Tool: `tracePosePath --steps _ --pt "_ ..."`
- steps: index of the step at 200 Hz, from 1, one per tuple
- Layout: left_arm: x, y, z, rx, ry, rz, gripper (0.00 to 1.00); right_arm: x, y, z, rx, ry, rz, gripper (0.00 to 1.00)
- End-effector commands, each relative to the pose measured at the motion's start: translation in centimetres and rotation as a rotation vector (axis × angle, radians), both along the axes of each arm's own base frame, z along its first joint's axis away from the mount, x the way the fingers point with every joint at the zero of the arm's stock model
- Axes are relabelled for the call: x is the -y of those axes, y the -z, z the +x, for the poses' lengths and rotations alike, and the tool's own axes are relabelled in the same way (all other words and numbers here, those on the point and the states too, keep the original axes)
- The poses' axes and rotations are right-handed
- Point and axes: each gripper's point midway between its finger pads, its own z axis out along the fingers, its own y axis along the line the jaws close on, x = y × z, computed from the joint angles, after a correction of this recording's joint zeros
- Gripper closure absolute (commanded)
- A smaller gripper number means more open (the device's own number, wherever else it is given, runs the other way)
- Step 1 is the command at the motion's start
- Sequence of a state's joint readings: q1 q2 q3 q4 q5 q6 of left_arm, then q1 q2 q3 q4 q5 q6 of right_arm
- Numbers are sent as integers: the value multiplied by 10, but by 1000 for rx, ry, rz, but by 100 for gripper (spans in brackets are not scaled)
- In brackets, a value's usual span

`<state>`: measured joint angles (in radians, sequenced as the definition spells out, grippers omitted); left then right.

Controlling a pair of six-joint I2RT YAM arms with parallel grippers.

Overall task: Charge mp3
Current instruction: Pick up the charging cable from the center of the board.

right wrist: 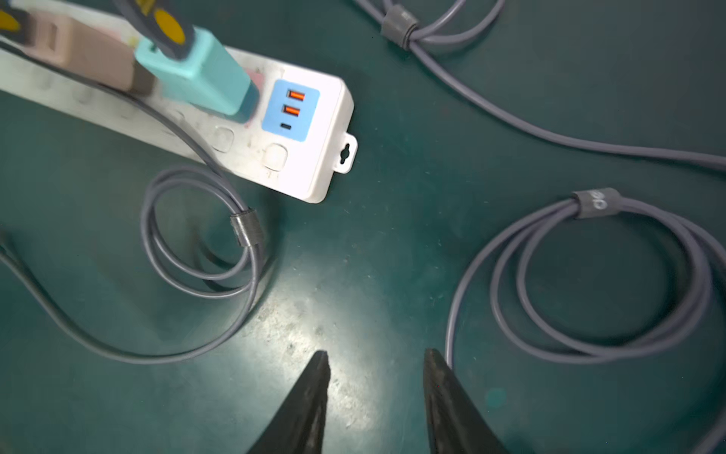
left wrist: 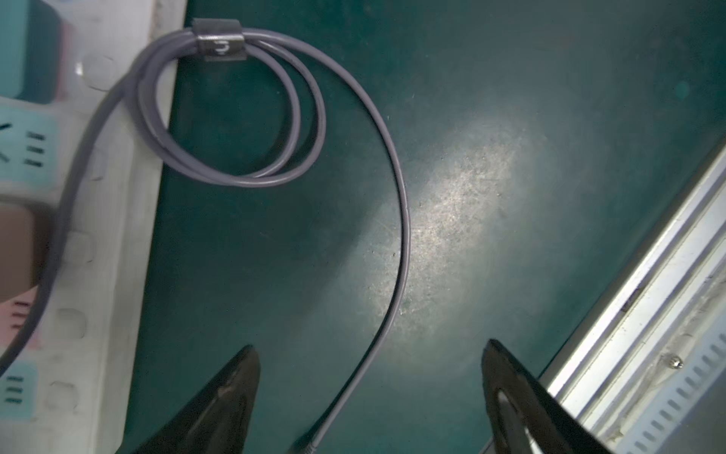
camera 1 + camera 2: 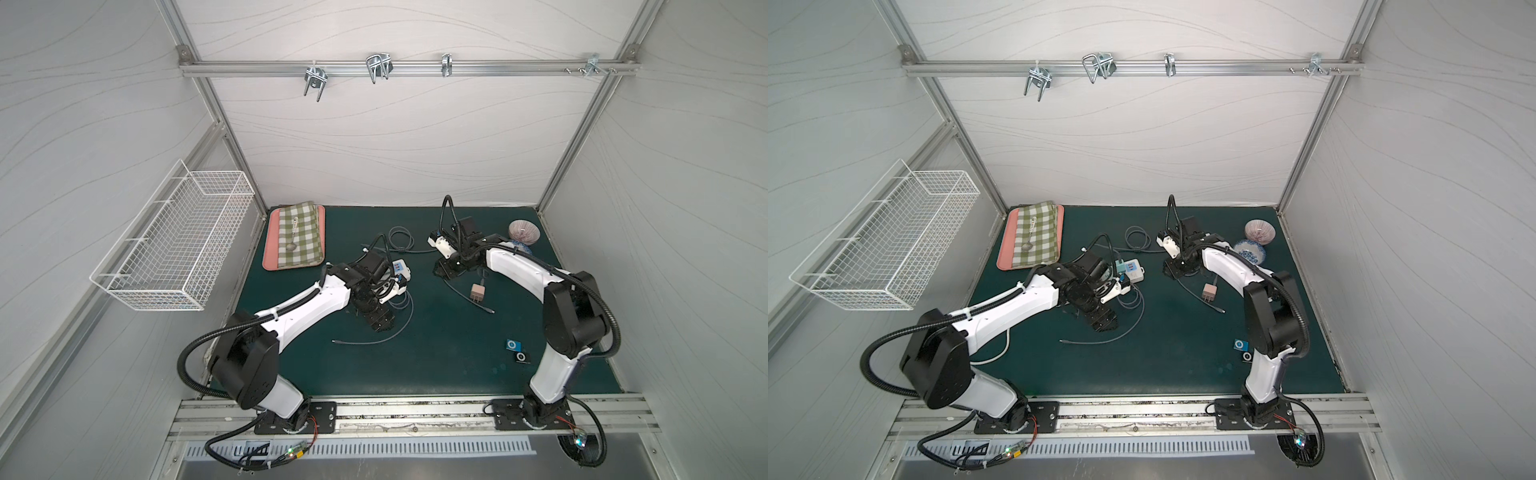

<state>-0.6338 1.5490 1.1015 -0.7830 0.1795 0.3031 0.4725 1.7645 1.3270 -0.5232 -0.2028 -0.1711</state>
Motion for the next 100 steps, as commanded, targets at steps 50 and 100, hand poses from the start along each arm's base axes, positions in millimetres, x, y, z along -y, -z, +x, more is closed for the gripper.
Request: tracePosePath --steps 50,100 --pt "42 32 39 -4 -266 -87 25 4 -8 -32 -32 65 116 58" --pt "45 14 52 104 -310 -176 27 -27 13 -62 -147 -7 190 58"
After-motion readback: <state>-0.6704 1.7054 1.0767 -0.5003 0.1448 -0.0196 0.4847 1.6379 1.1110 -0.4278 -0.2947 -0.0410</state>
